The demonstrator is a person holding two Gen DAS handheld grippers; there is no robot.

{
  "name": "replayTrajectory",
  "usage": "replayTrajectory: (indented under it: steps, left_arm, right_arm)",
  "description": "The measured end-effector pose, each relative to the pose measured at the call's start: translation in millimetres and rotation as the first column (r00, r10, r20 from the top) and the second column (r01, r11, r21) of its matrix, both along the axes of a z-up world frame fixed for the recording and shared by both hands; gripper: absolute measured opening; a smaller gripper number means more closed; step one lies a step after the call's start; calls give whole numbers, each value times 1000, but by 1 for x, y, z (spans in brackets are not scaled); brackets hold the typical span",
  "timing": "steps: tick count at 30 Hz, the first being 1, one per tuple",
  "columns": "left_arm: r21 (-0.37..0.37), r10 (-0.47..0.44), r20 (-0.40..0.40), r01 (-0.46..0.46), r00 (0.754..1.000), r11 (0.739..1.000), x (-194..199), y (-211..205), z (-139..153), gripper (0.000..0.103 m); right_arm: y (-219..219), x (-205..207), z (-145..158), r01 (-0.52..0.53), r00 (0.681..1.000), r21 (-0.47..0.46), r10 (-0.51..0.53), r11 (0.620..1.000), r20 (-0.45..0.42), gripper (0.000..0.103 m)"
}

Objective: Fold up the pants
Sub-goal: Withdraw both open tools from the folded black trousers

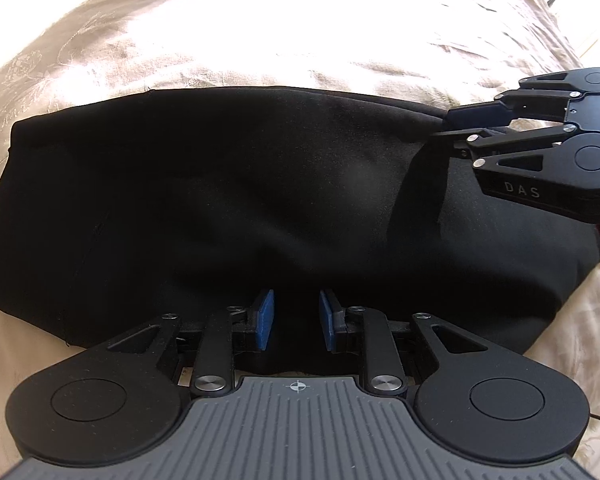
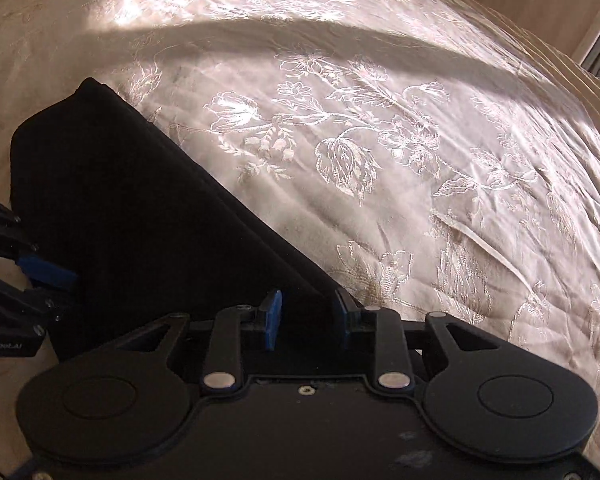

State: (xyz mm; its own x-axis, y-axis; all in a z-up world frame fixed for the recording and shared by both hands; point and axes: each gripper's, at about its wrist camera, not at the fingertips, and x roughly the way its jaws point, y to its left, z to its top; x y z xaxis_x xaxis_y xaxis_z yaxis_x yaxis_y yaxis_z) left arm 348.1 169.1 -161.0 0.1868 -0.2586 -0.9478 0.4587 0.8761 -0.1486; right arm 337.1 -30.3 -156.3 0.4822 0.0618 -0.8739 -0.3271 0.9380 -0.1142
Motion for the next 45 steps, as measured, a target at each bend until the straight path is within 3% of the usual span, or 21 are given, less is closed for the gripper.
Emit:
replayTrajectory:
  steps: [2, 3, 4, 11, 17, 22, 26, 32, 38, 45]
  left_arm:
    - [3, -3, 6, 3, 1000, 1000, -3, -1, 0, 24]
    - [4, -3, 9, 3, 1000, 1000, -3, -2, 1, 24]
    - [4, -1, 10, 1, 1000, 1000, -4, -2, 2, 24]
    - [-2, 15, 81, -15, 997, 1000, -8, 0, 21, 24]
    - [45, 5, 54, -8, 999, 999, -3, 1, 8, 24]
    - [42, 16, 73, -19, 997, 999, -10, 2, 18, 24]
    - [8, -5, 109, 4, 994, 1000, -24, -5, 35, 24]
    - [-34, -119, 111, 123, 987, 992, -54, -43, 42, 25]
    - [78, -239, 116, 231, 964, 970, -66, -78, 13, 25]
    - [127, -219, 145, 201, 965, 971, -63, -77, 24, 25]
  right_arm:
    - [-2, 7, -11, -34, 999, -17, 34, 999, -10, 30]
    - [-2, 7, -12, -48, 999, -22, 48, 999, -15, 21]
    - [-1, 7, -13, -61, 998, -22, 60, 998, -23, 4]
    - [-4, 6, 0, -24, 999, -44, 25, 999, 29, 1]
    - [-3, 18, -13, 21, 1000, -54, -21, 998, 11, 2]
    - [-17, 7, 7, 149, 987, 33, -151, 988, 51, 10]
    - [-39, -26, 38, 282, 952, 134, -295, 950, 83, 15]
    - [-65, -95, 51, 463, 880, 212, -475, 861, 9, 15]
    - [-76, -164, 51, 595, 799, 204, -598, 777, -53, 15]
    - [-106, -229, 57, 726, 676, 236, -733, 646, -72, 18]
